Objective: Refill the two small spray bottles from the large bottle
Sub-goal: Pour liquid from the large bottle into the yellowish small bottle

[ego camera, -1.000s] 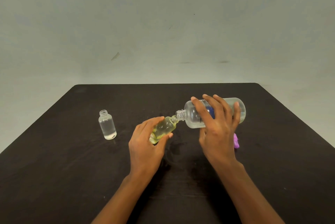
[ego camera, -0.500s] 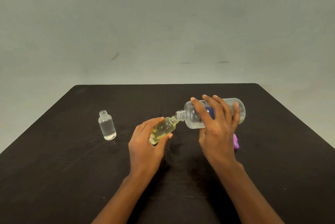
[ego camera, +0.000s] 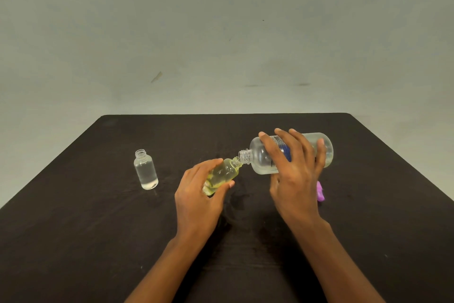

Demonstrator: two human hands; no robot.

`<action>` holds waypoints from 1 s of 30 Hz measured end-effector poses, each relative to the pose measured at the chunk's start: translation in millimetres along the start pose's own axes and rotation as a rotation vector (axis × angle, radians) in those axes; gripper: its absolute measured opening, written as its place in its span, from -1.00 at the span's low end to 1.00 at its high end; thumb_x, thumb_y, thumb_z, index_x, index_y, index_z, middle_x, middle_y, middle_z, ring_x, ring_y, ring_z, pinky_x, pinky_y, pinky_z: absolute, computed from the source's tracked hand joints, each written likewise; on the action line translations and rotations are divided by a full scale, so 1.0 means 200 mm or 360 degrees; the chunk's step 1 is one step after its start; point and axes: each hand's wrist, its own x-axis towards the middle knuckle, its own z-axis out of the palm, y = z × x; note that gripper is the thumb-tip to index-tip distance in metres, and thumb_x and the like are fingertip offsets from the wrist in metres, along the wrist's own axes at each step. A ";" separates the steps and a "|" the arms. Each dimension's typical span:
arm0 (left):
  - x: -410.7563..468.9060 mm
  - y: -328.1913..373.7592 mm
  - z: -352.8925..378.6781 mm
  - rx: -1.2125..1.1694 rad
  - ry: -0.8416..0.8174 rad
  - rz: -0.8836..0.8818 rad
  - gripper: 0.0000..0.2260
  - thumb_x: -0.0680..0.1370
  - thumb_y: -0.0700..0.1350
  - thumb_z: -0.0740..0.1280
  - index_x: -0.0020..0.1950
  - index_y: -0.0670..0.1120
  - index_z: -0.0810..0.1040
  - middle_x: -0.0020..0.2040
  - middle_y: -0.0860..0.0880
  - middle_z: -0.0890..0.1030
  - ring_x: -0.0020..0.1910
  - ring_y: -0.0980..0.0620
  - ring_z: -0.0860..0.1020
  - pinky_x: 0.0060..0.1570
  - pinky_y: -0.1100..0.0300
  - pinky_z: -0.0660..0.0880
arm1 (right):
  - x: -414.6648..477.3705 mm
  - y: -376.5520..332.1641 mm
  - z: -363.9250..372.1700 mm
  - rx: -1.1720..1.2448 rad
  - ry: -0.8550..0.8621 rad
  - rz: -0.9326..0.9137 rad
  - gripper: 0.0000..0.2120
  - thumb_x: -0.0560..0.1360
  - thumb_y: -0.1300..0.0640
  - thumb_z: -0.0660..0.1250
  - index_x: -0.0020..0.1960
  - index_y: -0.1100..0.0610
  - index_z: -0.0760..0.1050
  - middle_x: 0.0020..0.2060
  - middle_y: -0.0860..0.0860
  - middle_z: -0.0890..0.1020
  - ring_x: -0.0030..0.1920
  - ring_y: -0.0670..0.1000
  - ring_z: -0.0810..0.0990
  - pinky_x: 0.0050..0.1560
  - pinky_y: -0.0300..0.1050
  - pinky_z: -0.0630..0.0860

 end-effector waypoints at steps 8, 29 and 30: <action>0.00 0.01 0.00 -0.0009 -0.0005 0.0010 -0.59 0.31 -0.05 0.49 0.12 0.20 0.51 0.01 0.24 0.58 0.05 0.20 0.52 0.08 0.26 0.45 | 0.00 0.00 0.00 0.0003 -0.0001 0.0001 -0.15 0.22 0.49 0.45 0.36 -0.08 0.33 0.27 0.04 0.47 0.36 0.08 0.33 0.48 0.13 -0.12; 0.01 0.01 0.00 0.0014 0.0001 0.0026 -0.59 0.31 -0.02 0.47 0.12 0.18 0.51 0.01 0.26 0.57 0.03 0.21 0.52 0.06 0.28 0.45 | 0.00 0.00 0.00 0.0004 0.0016 0.0001 -0.17 0.22 0.50 0.45 0.35 -0.08 0.34 0.26 0.05 0.49 0.36 0.09 0.34 0.47 0.14 -0.11; 0.00 0.01 0.00 0.0013 0.0001 0.0024 -0.59 0.31 -0.02 0.47 0.12 0.18 0.51 0.01 0.27 0.57 0.03 0.21 0.52 0.06 0.29 0.45 | 0.00 0.00 0.00 0.0003 0.0016 0.0002 -0.16 0.22 0.50 0.44 0.35 -0.08 0.34 0.26 0.05 0.49 0.36 0.09 0.34 0.47 0.14 -0.10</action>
